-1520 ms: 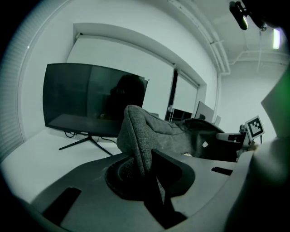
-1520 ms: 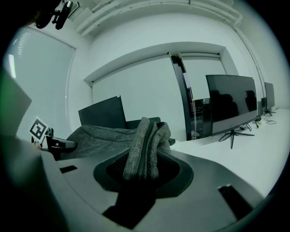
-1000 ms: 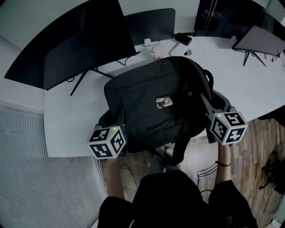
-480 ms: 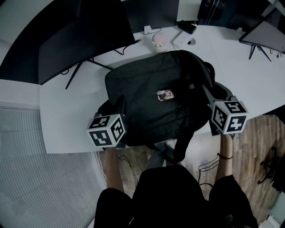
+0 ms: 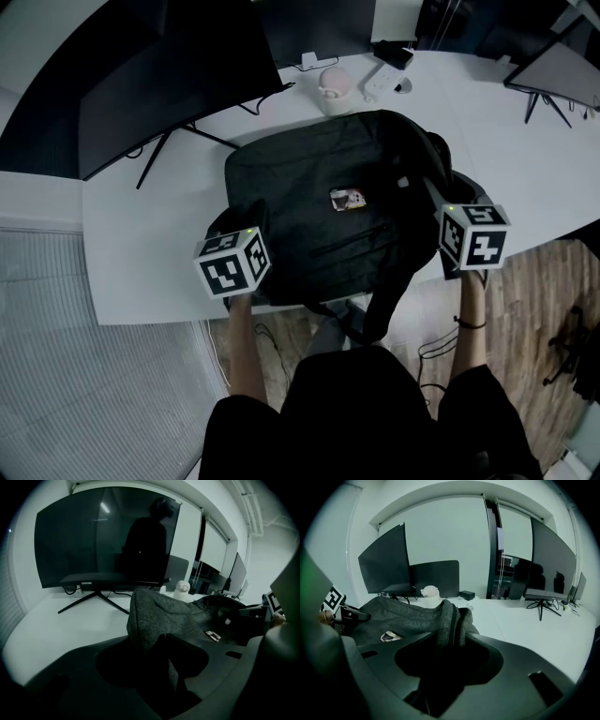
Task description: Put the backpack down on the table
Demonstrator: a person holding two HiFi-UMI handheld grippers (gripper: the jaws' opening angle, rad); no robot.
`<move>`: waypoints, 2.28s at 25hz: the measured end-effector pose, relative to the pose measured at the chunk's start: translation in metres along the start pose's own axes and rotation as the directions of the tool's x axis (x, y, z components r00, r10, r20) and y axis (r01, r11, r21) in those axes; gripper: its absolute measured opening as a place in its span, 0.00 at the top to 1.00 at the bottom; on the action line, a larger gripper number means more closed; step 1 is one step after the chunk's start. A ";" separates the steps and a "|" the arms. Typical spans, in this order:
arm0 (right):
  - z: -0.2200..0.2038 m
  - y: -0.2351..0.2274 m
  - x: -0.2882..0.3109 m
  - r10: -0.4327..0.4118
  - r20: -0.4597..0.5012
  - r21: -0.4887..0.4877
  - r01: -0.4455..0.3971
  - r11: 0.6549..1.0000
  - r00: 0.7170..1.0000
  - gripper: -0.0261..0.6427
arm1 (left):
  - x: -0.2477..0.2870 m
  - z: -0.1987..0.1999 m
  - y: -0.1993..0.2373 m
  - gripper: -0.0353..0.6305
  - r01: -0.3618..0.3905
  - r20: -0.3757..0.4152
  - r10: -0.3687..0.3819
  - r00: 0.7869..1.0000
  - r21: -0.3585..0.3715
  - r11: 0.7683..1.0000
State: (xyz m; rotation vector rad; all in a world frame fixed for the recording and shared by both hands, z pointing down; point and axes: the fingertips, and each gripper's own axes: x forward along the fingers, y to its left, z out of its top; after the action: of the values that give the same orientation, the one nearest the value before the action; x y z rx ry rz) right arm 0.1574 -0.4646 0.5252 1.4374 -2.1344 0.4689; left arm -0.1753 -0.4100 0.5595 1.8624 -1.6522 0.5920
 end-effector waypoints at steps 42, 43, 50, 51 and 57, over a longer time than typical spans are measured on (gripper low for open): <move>0.034 0.038 -0.092 -0.006 0.313 0.007 0.004 1.000 0.950 0.93 | -0.098 0.017 -0.027 0.92 -0.114 0.287 0.063 0.956 0.166 0.980; 0.036 0.041 -0.096 0.007 0.330 0.008 -0.010 1.000 0.944 0.93 | -0.102 0.018 -0.029 0.92 -0.105 0.295 0.053 0.954 0.164 0.981; 0.042 0.053 -0.133 0.084 0.440 0.032 -0.109 0.993 0.894 0.94 | -0.140 0.024 -0.044 0.92 -0.027 0.376 -0.034 0.926 0.155 0.988; 0.043 0.053 -0.138 0.089 0.454 0.038 -0.120 0.992 0.886 0.94 | -0.145 0.025 -0.045 0.92 -0.018 0.387 -0.044 0.921 0.155 0.988; 0.053 0.055 -0.164 0.110 0.520 0.056 -0.163 0.985 0.847 0.94 | -0.171 0.031 -0.047 0.92 0.014 0.444 -0.077 0.893 0.145 0.989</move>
State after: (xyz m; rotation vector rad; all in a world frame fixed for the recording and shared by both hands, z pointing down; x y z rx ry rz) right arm 0.1437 -0.3500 0.3851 1.6089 -2.6853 0.2559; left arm -0.1535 -0.3015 0.4174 2.2611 -1.8834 0.2684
